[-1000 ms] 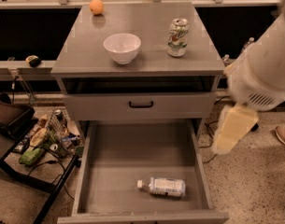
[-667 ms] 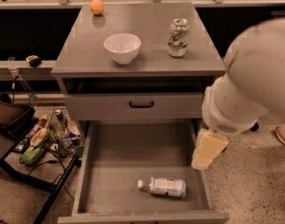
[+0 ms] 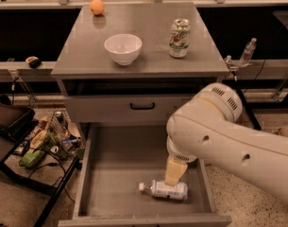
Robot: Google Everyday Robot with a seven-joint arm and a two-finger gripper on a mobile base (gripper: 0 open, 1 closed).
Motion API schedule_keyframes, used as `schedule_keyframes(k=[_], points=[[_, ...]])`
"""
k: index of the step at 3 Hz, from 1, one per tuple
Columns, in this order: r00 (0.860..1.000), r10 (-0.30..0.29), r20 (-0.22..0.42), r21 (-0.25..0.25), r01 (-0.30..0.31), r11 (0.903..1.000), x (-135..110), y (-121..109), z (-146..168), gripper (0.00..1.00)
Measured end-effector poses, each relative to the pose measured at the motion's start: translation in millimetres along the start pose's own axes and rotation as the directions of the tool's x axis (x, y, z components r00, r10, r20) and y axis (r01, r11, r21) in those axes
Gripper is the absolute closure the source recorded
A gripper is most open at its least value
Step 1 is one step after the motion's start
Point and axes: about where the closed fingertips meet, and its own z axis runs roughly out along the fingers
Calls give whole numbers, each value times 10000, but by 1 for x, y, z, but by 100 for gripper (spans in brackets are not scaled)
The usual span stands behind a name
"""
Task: Pick blue plastic bottle from middle drawer and place on counter
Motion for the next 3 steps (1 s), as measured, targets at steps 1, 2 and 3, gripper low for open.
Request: schedule_keyframes(k=[1,2,3], points=[[10000,44,-60,-436,-47,9990,-10,14,46,0],[10000,43,-57,-440,-45,9990,-10,14,46,0],[9973,-366,639,-1387,451,9893,-43,53,94,0]])
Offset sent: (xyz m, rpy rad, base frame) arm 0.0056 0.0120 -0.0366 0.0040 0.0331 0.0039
